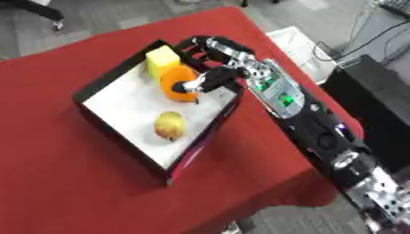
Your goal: Pick up the objects with one hand, pass them to the other hand, and then place them into the box on the other side of the table.
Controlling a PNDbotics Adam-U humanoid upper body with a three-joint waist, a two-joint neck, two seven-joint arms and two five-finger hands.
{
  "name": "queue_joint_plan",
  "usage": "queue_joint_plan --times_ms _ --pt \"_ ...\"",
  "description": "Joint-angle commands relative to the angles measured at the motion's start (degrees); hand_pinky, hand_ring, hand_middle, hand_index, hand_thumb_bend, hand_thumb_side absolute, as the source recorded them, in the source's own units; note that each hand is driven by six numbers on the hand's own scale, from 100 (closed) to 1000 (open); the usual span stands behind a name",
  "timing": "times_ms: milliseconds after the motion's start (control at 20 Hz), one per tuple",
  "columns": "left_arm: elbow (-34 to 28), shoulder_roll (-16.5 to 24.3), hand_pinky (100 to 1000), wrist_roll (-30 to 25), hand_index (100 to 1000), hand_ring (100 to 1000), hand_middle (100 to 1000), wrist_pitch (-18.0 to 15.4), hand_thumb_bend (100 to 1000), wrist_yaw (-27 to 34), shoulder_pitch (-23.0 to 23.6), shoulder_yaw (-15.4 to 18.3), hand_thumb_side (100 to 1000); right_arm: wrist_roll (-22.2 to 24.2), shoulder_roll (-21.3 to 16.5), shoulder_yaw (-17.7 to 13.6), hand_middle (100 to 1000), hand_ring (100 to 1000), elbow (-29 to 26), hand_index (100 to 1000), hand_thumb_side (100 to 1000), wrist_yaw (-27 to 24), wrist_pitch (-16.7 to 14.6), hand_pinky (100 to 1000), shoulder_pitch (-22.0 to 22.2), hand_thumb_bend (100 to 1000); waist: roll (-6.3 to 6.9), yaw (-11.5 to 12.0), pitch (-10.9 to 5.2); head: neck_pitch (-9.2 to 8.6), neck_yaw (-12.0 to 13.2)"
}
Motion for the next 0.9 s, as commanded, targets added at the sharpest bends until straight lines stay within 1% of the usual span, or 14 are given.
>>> queue_joint_plan --times_ms 50,150,250,400,450,500,550,600,700,750,800,850,900 --pt "-1.20 1.95 951 0.25 872 797 728 0.05 100 0.39 -0.22 0.87 646 -1.88 -2.54 -2.47 995 952 -0.24 924 480 -1.11 -1.04 863 -0.29 569 0.61 -0.04 -2.33 -0.37 0.48" --pt "-1.25 1.95 951 0.24 872 797 728 0.09 100 0.46 -0.19 0.90 646 -2.90 -2.70 -3.03 997 953 -0.30 925 478 -2.14 -1.14 864 -0.14 569 0.61 -0.01 -2.33 -0.36 0.60" --pt "-1.31 1.93 953 0.25 872 797 728 0.10 100 0.53 -0.13 0.95 646 -3.89 -2.76 -3.61 992 951 -0.49 917 433 -3.41 -0.90 861 -0.07 562 0.57 -0.05 -2.32 -0.33 0.74" --pt "-1.37 1.92 953 0.25 872 797 728 0.12 100 0.60 -0.10 0.97 646 -4.66 -2.91 -3.79 992 951 -0.88 917 433 -4.75 -0.36 861 0.03 562 0.55 -0.06 -2.32 -0.31 0.79" --pt "-1.28 1.82 968 0.29 871 792 720 0.20 100 0.68 0.00 1.06 657 -4.88 -2.78 -3.95 976 947 -1.05 892 380 -5.07 -0.30 864 -0.05 320 0.59 -0.09 -2.38 -0.31 1.33" --pt "-0.95 1.71 969 0.53 870 787 717 0.63 100 1.03 0.39 1.46 658 -5.41 -2.05 -4.71 970 943 -1.78 887 328 -5.66 -0.67 861 -0.69 353 0.70 -0.32 -2.47 -0.30 2.83" --pt "-0.97 1.66 966 0.90 868 785 727 1.17 100 1.62 0.74 1.81 657 -6.13 -1.15 -5.81 964 937 -2.76 882 271 -6.40 -1.24 858 -1.01 420 0.73 -0.54 -2.49 -0.24 3.94" --pt "-1.20 1.73 969 1.26 869 788 771 1.71 100 2.36 1.04 2.09 661 -6.92 -0.71 -7.08 953 928 -3.75 873 205 -7.21 -1.81 854 -0.97 545 0.73 -0.65 -2.50 -0.14 4.81" --pt "-2.04 2.06 982 1.75 870 791 773 2.85 100 4.14 1.69 2.51 673 -8.75 -0.69 -10.03 948 920 -5.50 862 188 -9.05 -2.65 853 -0.19 563 0.70 -0.71 -2.48 -0.03 6.32" --pt "-2.46 2.14 1000 1.74 874 790 768 3.47 100 5.08 2.11 2.67 687 -9.69 -0.67 -11.56 955 920 -6.27 859 178 -9.99 -2.96 857 0.40 568 0.67 -0.71 -2.45 0.03 7.25" --pt "-2.89 2.15 1000 1.63 877 790 768 4.11 100 5.99 2.61 2.83 696 -10.60 -0.66 -13.04 965 924 -6.99 860 174 -10.90 -3.28 859 1.08 568 0.65 -0.70 -2.42 0.08 8.25" --pt "-3.38 2.14 1000 1.42 880 791 769 4.71 100 6.93 3.13 2.97 707 -11.55 -0.71 -14.58 985 936 -7.67 877 170 -11.85 -3.52 862 1.88 570 0.63 -0.65 -2.37 0.15 9.25" --pt "-3.90 2.13 1000 1.17 883 792 771 5.20 100 7.90 3.66 3.10 723 -12.52 -0.80 -16.15 1000 948 -8.37 897 165 -12.82 -3.68 865 2.78 553 0.61 -0.56 -2.30 0.26 10.17"
